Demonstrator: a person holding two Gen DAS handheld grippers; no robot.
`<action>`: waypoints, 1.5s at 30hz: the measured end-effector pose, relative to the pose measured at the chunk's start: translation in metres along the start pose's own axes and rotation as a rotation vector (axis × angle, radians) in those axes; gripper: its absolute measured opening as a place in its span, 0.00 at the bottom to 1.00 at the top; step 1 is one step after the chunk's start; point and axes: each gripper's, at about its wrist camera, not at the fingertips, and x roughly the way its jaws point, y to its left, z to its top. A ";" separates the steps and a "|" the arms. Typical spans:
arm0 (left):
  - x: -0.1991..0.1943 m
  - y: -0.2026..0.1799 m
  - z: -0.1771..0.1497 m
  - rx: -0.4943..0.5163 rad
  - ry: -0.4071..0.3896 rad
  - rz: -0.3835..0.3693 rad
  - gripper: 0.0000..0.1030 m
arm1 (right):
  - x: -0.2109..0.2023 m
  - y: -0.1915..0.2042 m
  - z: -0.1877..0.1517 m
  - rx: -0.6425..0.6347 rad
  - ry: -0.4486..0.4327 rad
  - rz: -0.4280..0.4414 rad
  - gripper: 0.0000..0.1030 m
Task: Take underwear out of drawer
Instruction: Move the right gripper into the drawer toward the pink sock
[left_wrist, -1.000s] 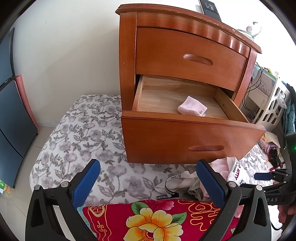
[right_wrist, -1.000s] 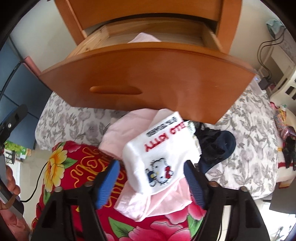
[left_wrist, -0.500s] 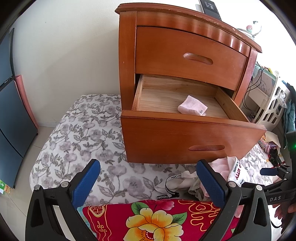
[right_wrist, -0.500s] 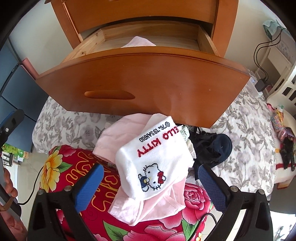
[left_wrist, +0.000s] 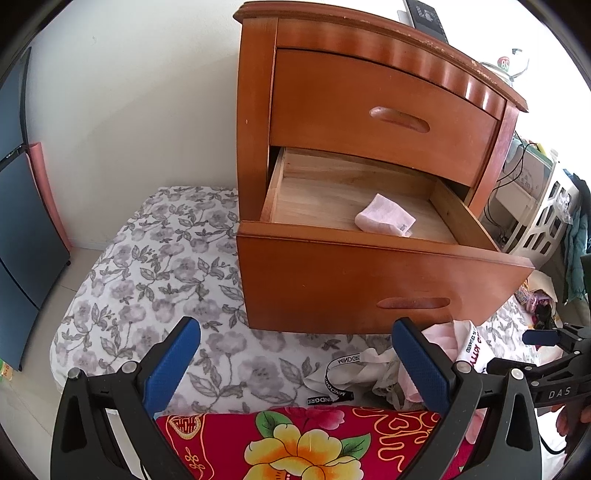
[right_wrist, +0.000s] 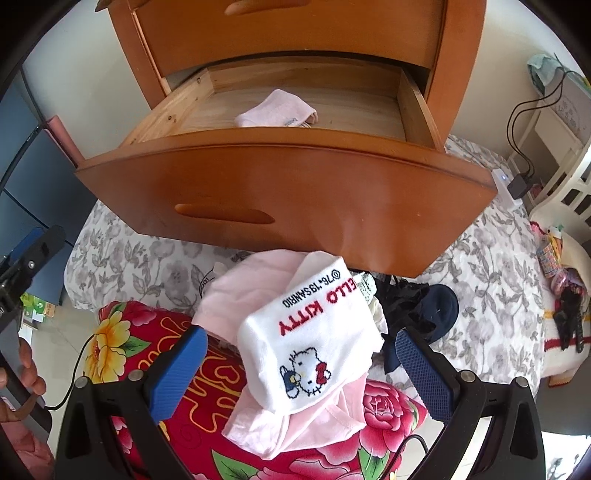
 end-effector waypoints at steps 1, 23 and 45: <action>0.002 0.000 0.000 0.000 0.003 -0.003 1.00 | 0.000 0.000 0.001 0.001 -0.003 -0.001 1.00; 0.040 0.003 0.003 -0.007 0.042 -0.055 1.00 | -0.064 0.017 0.076 -0.068 -0.287 0.010 1.00; 0.049 0.017 0.006 -0.039 0.038 -0.058 1.00 | 0.010 0.037 0.184 -0.142 -0.029 0.033 1.00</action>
